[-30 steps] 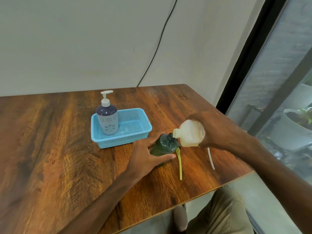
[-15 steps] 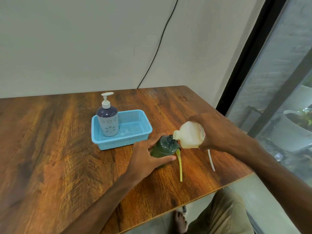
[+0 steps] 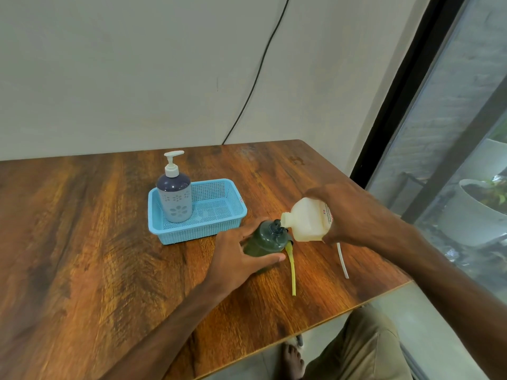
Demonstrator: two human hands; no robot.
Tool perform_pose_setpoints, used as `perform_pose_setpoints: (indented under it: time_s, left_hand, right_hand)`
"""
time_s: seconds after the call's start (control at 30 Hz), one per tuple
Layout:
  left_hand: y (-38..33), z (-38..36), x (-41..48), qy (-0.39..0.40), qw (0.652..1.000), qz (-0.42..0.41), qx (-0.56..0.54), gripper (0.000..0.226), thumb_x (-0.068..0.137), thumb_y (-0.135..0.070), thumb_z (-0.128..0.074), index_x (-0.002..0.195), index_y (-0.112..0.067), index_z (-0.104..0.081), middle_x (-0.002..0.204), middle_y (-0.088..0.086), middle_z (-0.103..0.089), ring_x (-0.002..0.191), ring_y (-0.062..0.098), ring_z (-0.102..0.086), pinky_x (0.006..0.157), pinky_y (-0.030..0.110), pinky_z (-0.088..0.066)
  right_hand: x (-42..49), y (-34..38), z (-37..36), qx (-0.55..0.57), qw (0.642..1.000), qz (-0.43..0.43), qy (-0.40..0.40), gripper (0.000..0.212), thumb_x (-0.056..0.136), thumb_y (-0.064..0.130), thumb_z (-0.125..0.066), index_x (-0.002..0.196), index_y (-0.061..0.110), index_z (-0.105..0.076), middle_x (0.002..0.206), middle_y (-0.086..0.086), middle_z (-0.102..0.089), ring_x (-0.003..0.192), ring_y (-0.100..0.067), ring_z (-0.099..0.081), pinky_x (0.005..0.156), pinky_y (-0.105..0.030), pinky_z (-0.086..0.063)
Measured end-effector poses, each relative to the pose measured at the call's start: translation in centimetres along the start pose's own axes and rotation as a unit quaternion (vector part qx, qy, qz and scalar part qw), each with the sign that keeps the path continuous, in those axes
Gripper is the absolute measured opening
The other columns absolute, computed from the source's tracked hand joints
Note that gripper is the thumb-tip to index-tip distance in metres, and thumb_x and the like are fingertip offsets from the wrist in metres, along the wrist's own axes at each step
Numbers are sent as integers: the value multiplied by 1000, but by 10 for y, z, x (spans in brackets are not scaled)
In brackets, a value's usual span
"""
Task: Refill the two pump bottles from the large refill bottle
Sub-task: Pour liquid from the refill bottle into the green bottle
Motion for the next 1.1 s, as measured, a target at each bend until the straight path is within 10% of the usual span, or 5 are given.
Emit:
perform_pose_setpoints:
  time_s: [1.1]
  left_hand:
    - [2,-2,-1,1,999,36,-13,81,67,-37,-100,140,-29,-64,126,-19,-74,120,-2,-68,101,31,-60]
  right_hand:
    - [2,-1,0,-6,1000,-1,-4,90,70,33,-90,147,34,-42,145,5,-50,137,-18,-40,104,-35,-42]
Point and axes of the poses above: each hand's wrist, its own x-axis towards the middle knuckle, its own z-axis out of the back of the hand, y = z × x, the point moved 1 cm from there along x, towards the middle knuckle
